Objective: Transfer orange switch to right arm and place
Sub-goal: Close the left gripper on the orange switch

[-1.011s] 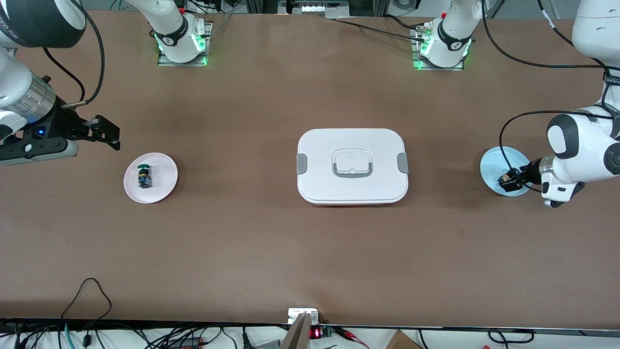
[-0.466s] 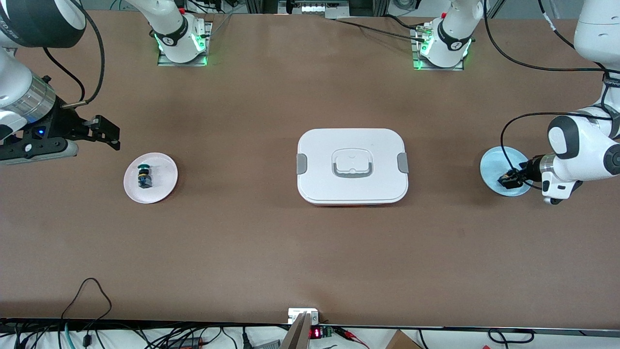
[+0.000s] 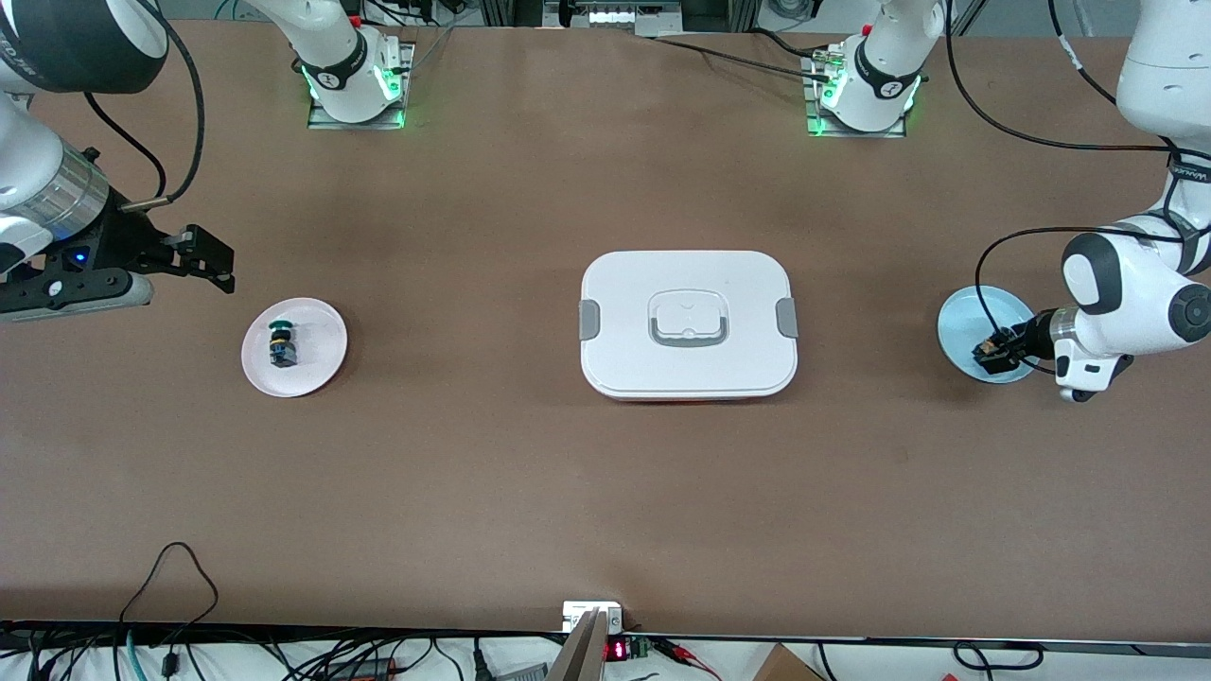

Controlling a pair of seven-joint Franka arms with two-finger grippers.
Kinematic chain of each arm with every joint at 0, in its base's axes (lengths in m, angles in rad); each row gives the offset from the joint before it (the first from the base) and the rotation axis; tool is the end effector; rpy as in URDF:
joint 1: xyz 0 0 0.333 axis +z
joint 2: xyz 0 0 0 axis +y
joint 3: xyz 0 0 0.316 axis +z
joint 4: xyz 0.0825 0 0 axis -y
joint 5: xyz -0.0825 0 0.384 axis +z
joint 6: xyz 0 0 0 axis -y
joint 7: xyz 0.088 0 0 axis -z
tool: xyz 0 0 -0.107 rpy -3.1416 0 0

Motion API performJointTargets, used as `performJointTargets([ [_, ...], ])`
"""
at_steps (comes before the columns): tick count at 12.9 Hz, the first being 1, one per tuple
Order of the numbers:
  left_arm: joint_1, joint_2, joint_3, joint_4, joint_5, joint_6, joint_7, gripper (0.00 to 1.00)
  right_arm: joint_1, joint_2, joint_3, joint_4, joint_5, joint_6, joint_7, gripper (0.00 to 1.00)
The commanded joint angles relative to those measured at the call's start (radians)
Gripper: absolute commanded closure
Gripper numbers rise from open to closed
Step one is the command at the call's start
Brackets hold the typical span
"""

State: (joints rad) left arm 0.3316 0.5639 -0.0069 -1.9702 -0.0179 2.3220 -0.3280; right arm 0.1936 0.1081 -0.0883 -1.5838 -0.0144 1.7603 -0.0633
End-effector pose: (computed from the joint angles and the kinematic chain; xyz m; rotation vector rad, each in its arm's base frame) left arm 0.5584 0.1876 0.1647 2.9376 1.0177 -0.3310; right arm 0.5988 0.0646 0.5733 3.1060 0.2673 0.1081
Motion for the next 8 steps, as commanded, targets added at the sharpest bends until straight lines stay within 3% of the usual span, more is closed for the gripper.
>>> performJointTargets([
  [1, 0.009, 0.008, -0.007, -0.004, -0.008, 0.02, 0.024, 0.14, 0.001, -0.001, 0.002, 0.01, -0.01, -0.001, 0.004, 0.0],
  [4, 0.009, 0.001, -0.007, 0.002, -0.008, -0.009, 0.015, 0.43, 0.001, -0.001, 0.002, 0.01, -0.01, -0.001, 0.004, 0.0],
  [5, 0.009, -0.001, -0.008, 0.004, -0.008, -0.022, 0.015, 0.48, 0.001, -0.001, 0.002, 0.01, -0.01, -0.001, 0.004, 0.0],
  [8, 0.009, -0.044, -0.018, 0.013, -0.01, -0.079, 0.02, 0.48, 0.001, -0.002, 0.002, 0.01, -0.009, -0.001, 0.004, 0.0],
])
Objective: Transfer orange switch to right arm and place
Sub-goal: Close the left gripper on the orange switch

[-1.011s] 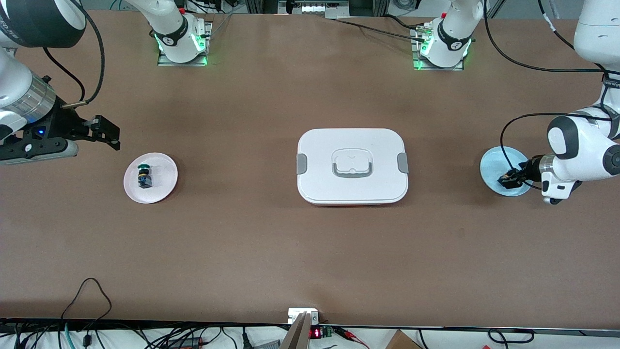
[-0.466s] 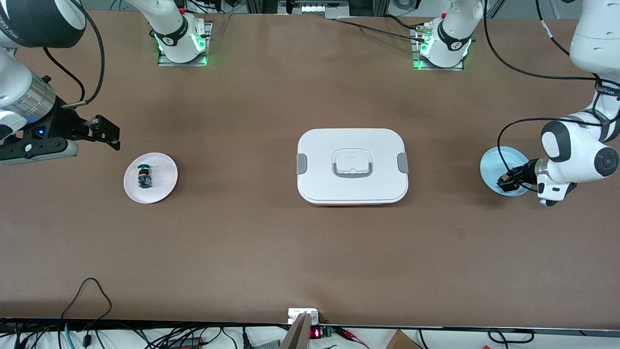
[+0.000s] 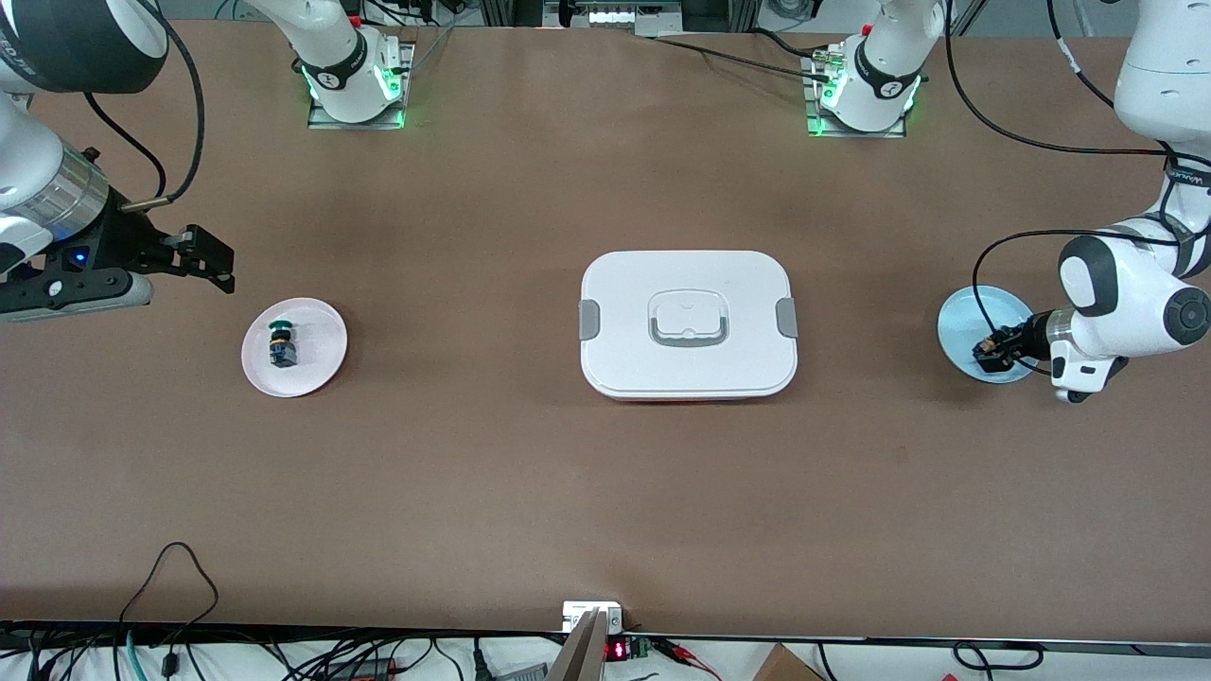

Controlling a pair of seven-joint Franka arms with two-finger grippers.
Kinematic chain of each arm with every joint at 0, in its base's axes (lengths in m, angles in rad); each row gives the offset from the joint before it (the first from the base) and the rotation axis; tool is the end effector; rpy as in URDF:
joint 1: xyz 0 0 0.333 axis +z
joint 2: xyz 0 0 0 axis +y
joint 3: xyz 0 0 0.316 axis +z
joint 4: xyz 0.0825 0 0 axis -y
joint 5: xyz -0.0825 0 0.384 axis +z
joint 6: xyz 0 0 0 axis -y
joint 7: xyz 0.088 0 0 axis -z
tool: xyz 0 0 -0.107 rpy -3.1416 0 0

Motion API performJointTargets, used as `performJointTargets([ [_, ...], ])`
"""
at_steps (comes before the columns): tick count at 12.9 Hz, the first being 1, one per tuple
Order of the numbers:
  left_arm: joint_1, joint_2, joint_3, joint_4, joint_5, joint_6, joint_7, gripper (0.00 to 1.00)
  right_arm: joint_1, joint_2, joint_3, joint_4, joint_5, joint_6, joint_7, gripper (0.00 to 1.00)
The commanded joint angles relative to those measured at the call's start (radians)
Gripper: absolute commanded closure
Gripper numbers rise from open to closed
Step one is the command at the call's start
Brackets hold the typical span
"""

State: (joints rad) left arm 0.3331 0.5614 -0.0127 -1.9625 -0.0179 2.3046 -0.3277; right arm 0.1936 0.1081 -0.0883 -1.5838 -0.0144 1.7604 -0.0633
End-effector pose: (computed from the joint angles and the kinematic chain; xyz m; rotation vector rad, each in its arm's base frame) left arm 0.5604 0.1856 0.1678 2.9359 1.0101 -0.3419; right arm 0.5988 0.0646 0.5733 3.1060 0.2673 0.1082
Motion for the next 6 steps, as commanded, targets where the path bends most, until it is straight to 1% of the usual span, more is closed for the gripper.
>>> performJointTargets([
  [1, 0.004, -0.072, -0.015, 0.025, -0.01, -0.112, 0.018, 0.48, 0.001, -0.002, 0.002, 0.01, -0.009, -0.001, 0.004, 0.0],
  [2, 0.001, -0.093, -0.018, 0.04, -0.01, -0.158, 0.021, 0.48, 0.004, -0.002, 0.004, 0.01, -0.007, -0.001, 0.004, 0.0],
  [3, -0.002, -0.109, -0.03, 0.048, -0.01, -0.175, 0.022, 0.49, 0.006, -0.004, 0.004, 0.01, -0.007, -0.001, 0.005, 0.0],
  [6, 0.003, -0.178, -0.047, 0.048, -0.011, -0.191, 0.119, 0.49, 0.003, -0.002, 0.004, 0.01, -0.006, -0.001, 0.005, 0.0],
])
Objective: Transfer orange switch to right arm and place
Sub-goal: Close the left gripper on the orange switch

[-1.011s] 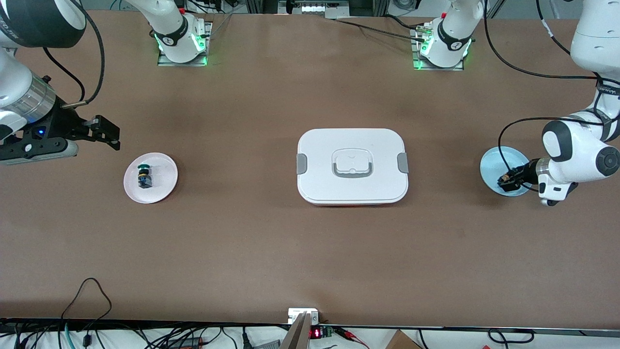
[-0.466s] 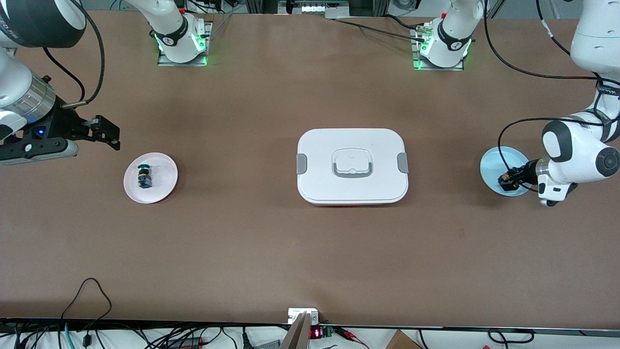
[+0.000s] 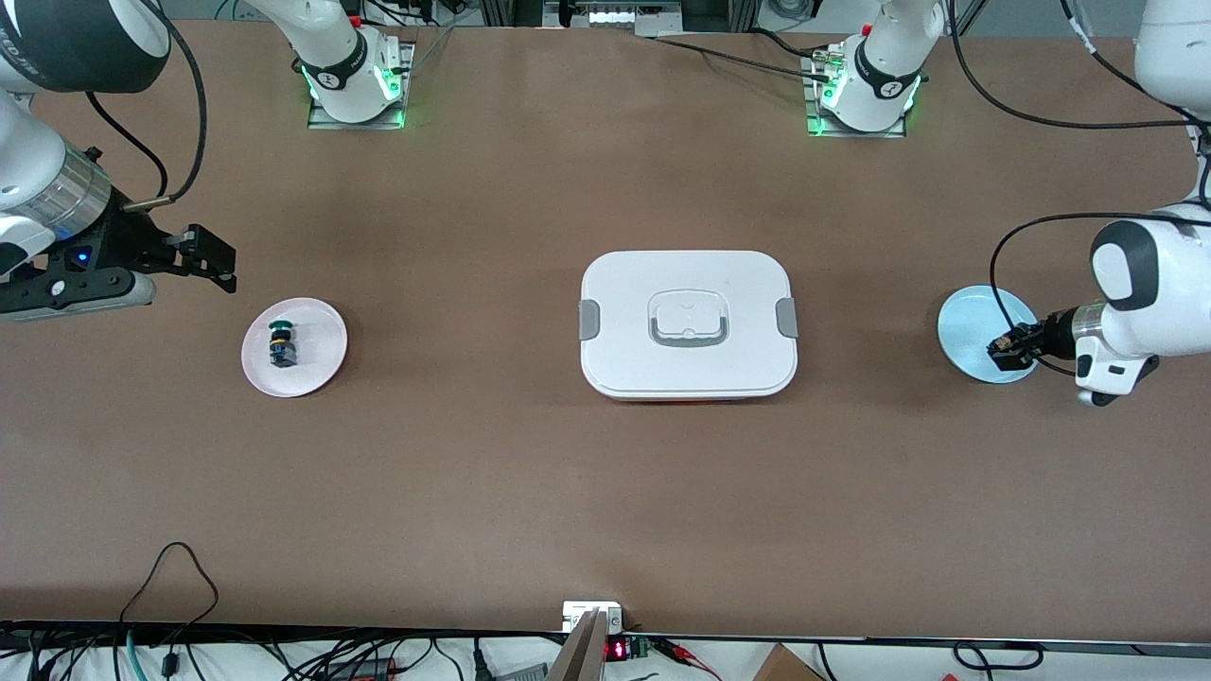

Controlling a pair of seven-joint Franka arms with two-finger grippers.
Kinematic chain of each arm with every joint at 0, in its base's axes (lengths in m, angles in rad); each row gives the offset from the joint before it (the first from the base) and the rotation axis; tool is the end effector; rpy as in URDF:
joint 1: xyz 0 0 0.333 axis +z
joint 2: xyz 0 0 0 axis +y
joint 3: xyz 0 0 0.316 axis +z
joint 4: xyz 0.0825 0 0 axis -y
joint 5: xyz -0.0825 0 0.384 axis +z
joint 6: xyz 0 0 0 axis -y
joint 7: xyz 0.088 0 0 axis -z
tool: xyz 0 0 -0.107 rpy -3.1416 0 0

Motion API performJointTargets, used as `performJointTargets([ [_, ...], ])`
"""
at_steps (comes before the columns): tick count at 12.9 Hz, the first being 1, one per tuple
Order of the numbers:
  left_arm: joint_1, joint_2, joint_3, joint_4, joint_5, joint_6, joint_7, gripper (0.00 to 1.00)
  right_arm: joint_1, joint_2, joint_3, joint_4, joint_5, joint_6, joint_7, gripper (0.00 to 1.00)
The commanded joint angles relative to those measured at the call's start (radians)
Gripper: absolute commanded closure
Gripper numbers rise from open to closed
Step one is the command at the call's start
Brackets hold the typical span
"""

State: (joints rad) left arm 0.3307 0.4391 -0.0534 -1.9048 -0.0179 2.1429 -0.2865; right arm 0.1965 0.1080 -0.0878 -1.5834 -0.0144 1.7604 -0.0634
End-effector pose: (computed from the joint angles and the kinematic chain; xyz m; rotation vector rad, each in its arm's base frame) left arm 0.5831 0.1665 0.2528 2.9618 0.8803 -0.3111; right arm 0.5986 0.0666 0.5735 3.1057 0.2727 0.1090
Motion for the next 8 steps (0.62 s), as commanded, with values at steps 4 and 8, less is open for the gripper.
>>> performJointTargets([
  [4, 0.011, -0.066, -0.032, 0.01, -0.12, -0.032, 0.297, 0.49, 0.0, -0.002, 0.003, 0.009, -0.004, -0.001, 0.004, 0.0],
  [8, 0.033, -0.036, -0.031, 0.006, -0.478, -0.034, 0.733, 0.48, -0.003, -0.001, 0.002, 0.009, -0.004, -0.001, 0.004, 0.0],
])
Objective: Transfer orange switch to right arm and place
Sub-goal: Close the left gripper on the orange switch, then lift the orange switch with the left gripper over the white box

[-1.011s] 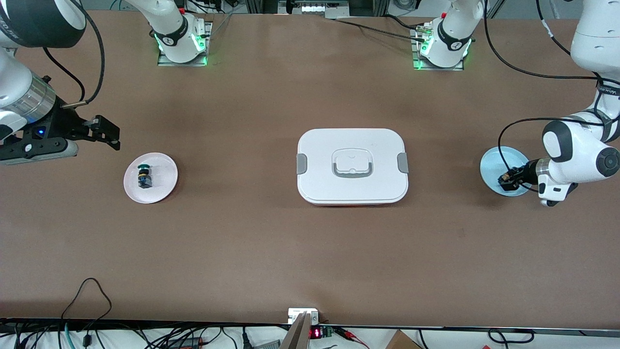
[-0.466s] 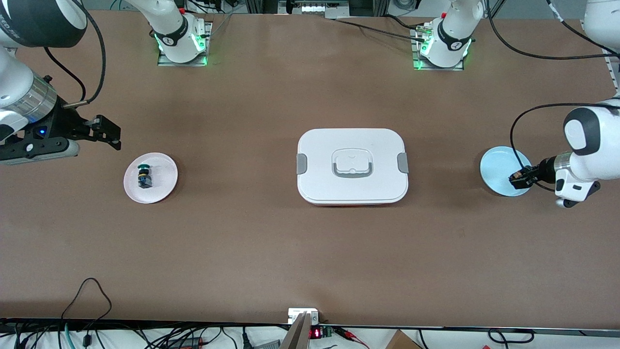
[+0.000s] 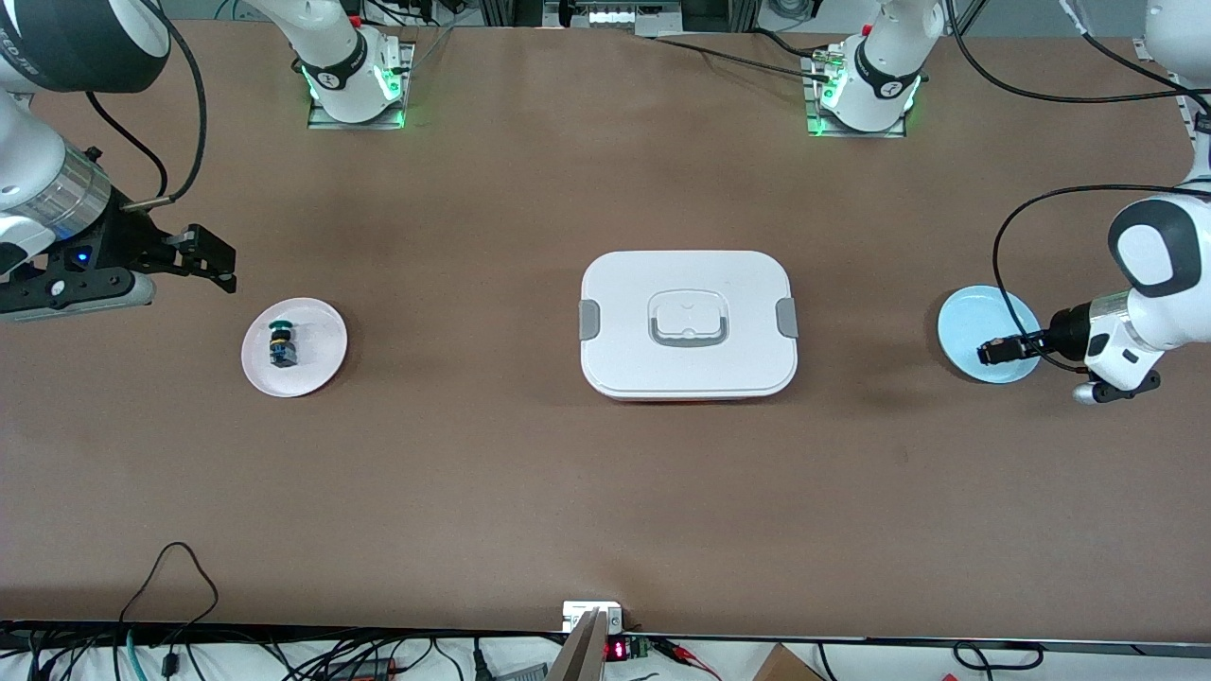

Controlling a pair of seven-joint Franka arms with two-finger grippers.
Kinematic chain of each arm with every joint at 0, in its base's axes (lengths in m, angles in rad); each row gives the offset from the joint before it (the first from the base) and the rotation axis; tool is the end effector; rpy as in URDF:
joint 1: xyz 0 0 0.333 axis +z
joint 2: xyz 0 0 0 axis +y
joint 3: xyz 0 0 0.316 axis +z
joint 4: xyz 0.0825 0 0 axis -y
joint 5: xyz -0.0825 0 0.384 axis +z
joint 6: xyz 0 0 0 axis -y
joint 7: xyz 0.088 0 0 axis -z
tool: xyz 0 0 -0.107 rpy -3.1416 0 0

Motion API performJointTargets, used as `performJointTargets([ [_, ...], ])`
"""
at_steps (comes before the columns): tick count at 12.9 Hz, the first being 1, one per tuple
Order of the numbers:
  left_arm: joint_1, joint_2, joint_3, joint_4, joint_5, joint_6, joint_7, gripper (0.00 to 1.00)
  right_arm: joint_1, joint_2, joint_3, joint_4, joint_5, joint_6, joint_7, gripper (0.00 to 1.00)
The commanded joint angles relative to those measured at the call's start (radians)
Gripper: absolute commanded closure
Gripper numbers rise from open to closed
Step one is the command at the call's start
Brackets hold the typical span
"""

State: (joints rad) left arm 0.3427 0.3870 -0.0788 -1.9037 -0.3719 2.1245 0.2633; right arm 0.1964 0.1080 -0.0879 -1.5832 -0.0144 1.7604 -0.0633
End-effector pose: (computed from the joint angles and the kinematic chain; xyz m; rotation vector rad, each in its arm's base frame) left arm 0.5926 0.1455 0.2867 2.7612 0.3160 -0.1039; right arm 0.5986 0.0665 0.5736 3.1057 0.2722 0.1094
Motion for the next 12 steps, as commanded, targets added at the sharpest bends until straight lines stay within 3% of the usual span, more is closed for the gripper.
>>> performJointTargets([
  [1, 0.021, 0.026, -0.007, 0.005, -0.162, -0.015, 0.27, 0.48, -0.002, -0.001, 0.002, 0.009, -0.01, -0.001, 0.004, 0.0],
  [5, 0.018, 0.069, -0.025, 0.008, -0.445, -0.055, 0.725, 0.47, -0.002, -0.004, 0.0, 0.009, -0.013, -0.002, 0.004, 0.0],
  [8, 0.009, 0.11, -0.033, 0.009, -0.666, -0.222, 0.945, 0.44, -0.005, -0.001, 0.0, 0.009, -0.015, -0.009, 0.004, 0.0],
  [12, 0.007, 0.124, -0.124, 0.012, -0.87, -0.306, 1.158, 0.44, -0.011, -0.01, -0.007, 0.009, -0.01, -0.038, -0.129, 0.0],
])
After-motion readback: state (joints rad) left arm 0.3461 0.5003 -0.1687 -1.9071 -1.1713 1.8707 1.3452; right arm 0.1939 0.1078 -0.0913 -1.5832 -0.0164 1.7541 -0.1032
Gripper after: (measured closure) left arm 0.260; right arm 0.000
